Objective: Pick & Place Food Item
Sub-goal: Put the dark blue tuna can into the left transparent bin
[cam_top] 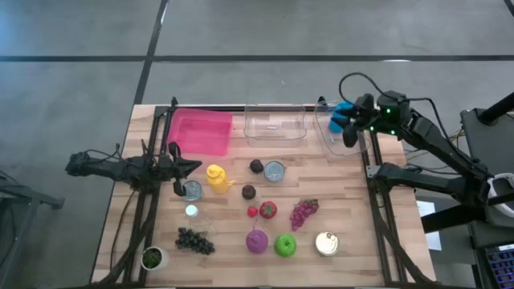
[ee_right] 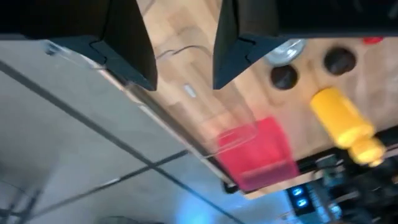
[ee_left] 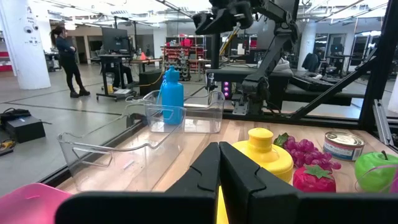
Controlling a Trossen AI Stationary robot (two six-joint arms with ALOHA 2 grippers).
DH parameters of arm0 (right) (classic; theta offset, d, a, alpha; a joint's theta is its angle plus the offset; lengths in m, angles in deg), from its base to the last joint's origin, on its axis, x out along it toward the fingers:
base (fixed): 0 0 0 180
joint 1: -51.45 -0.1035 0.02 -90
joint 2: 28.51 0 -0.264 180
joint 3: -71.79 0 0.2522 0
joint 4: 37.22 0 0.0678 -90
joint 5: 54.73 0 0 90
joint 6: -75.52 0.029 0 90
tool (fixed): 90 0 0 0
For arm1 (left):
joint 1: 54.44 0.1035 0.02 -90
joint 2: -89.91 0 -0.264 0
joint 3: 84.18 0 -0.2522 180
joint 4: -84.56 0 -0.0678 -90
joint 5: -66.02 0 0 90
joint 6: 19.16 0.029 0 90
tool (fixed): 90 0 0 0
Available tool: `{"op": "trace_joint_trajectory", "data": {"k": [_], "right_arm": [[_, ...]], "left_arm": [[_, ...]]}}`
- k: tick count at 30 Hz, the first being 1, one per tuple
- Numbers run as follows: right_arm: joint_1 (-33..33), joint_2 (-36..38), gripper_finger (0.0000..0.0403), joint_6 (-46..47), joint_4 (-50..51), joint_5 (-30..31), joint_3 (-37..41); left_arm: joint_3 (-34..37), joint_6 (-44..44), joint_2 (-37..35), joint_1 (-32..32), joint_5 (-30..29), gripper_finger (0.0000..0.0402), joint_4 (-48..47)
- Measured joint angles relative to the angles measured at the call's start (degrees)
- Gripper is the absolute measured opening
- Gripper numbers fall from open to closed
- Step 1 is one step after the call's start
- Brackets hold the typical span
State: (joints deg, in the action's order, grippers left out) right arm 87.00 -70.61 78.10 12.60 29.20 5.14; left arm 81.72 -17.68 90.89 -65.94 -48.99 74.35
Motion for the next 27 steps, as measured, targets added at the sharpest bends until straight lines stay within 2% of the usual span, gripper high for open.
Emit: {"op": "trace_joint_trajectory", "data": {"k": [14,27], "right_arm": [[-15.9,3.1,0.0066,0.4,-8.0,0.0,7.5],[-29.2,1.7,0.0032,-2.8,-10.2,0.2,7.7]], "left_arm": [[0.0,0.0,0.0,0.0,0.0,0.0012,0.0],[0.0,0.0,0.0,0.0,0.0,0.0012,0.0]]}}
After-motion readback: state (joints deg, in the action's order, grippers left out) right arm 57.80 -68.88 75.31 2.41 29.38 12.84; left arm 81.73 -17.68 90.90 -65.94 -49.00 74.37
